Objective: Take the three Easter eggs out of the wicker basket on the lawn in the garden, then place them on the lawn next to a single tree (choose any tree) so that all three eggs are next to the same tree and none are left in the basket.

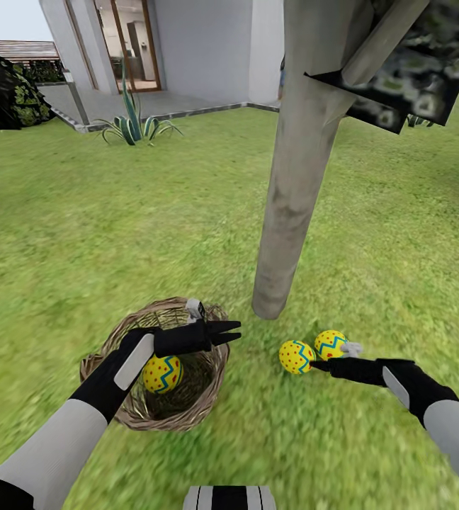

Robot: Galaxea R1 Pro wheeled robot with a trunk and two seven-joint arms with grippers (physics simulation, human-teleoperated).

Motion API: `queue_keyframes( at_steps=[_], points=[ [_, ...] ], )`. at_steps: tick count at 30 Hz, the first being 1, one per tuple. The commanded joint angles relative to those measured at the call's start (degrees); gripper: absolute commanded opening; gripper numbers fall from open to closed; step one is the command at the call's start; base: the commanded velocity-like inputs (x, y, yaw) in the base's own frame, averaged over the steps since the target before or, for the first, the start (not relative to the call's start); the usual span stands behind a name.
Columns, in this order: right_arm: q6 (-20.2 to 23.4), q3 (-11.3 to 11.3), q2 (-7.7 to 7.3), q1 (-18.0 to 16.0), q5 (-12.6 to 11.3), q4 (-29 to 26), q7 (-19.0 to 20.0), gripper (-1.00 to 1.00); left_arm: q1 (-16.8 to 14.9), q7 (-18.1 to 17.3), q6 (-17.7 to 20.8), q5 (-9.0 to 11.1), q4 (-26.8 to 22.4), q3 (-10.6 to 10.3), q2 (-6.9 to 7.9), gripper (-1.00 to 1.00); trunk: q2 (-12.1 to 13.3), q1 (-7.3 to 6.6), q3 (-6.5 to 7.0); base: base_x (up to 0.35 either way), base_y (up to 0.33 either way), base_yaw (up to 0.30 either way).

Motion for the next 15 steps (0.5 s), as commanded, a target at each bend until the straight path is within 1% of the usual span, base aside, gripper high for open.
queue_keyframes(
  at_steps=[1,2,3,5,8,12,14,15],
  points=[
    [1.39,-0.07,-0.68,-0.02,-1.47,-0.12,2.32,1.00,-0.04,-0.01,0.25,0.27,0.01,-0.14,0.05,1.00,-0.02,-0.01,-0.04,0.000,0.019,0.000],
    [2.58,-0.78,-1.23,-0.02,-2.75,-0.19,3.82,1.00,-0.04,-0.01,0.23,0.25,0.01,-0.14,0.05,1.00,-0.02,-0.01,-0.04,0.000,0.078,0.000],
    [4.31,-2.07,-1.88,-0.02,-4.77,-0.45,5.67,1.00,-0.04,-0.01,0.22,0.24,0.01,-0.14,0.02,1.00,-0.02,-0.01,-0.04,0.000,0.181,0.000],
    [6.47,-3.94,-2.35,-0.02,-7.54,-2.71,7.78,1.00,-0.04,-0.01,0.21,0.23,0.01,-0.14,-0.07,1.00,-0.02,-0.01,-0.04,0.000,0.244,0.000],
    [7.96,-4.69,-2.46,-0.02,-8.78,-6.39,8.70,1.00,-0.04,0.02,0.21,0.23,0.01,-0.14,-0.24,1.00,-0.02,-0.01,-0.04,0.000,0.285,0.000],
    [9.83,-5.09,-2.46,-0.02,-9.60,-8.75,9.55,1.00,-0.04,0.11,0.21,0.17,0.02,-0.18,-0.46,1.00,-0.02,-0.01,-0.04,0.000,0.299,0.000],
    [10.31,-5.15,-2.39,-0.02,-11.09,-9.64,10.87,1.00,-0.04,0.15,0.18,0.09,0.01,-0.21,-0.55,1.00,-0.02,-0.01,-0.04,0.000,0.302,0.000],
    [10.43,-5.10,-2.33,-0.02,-12.38,-9.88,11.34,1.00,-0.04,0.16,0.17,0.07,0.01,-0.22,-0.56,1.00,-0.02,-0.01,-0.04,0.000,0.302,0.000]
  ],
)
